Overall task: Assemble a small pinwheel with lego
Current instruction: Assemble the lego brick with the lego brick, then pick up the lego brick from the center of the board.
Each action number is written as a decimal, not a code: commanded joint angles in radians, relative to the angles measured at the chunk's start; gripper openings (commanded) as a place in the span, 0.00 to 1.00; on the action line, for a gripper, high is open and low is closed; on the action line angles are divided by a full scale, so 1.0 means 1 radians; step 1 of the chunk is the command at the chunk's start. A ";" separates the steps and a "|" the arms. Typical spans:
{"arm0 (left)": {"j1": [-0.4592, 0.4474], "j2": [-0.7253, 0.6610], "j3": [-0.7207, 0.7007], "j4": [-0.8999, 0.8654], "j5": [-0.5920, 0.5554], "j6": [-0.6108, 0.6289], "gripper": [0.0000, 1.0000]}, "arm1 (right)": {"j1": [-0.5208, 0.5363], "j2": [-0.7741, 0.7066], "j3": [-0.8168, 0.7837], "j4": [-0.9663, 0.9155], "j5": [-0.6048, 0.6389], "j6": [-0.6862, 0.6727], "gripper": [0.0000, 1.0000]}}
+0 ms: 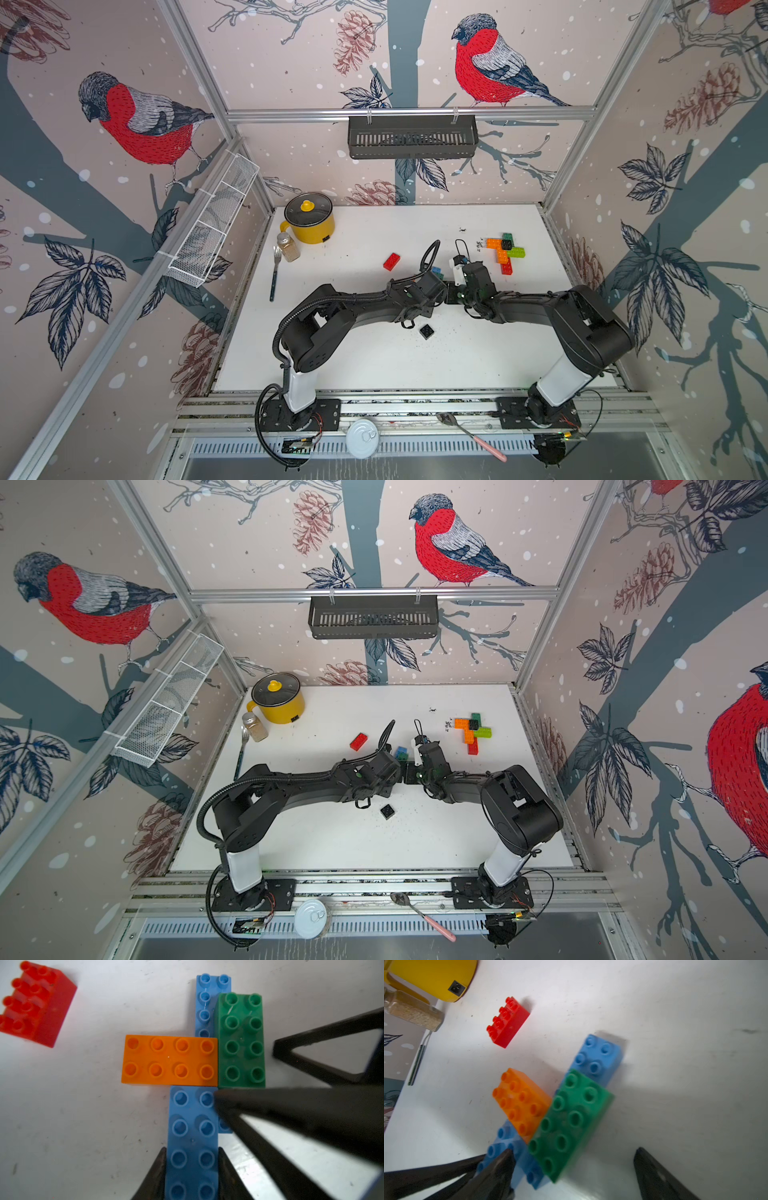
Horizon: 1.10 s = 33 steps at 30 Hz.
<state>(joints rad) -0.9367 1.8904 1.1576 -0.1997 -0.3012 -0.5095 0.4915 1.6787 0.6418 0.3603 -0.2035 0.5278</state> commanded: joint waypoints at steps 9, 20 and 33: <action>0.003 -0.029 -0.010 -0.048 -0.033 0.021 0.42 | -0.005 -0.066 0.081 -0.339 -0.056 0.051 0.98; 0.043 -0.255 -0.153 0.135 0.135 0.072 0.88 | -0.095 -0.223 0.092 -0.331 -0.260 0.013 0.99; 0.343 -0.172 -0.175 0.252 0.211 0.295 0.91 | -0.190 -0.356 -0.020 -0.262 -0.363 0.048 0.99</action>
<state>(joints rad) -0.6189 1.6615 0.9363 0.0135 -0.1047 -0.3088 0.3038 1.3350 0.6304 0.0677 -0.5289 0.5591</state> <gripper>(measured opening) 0.914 0.993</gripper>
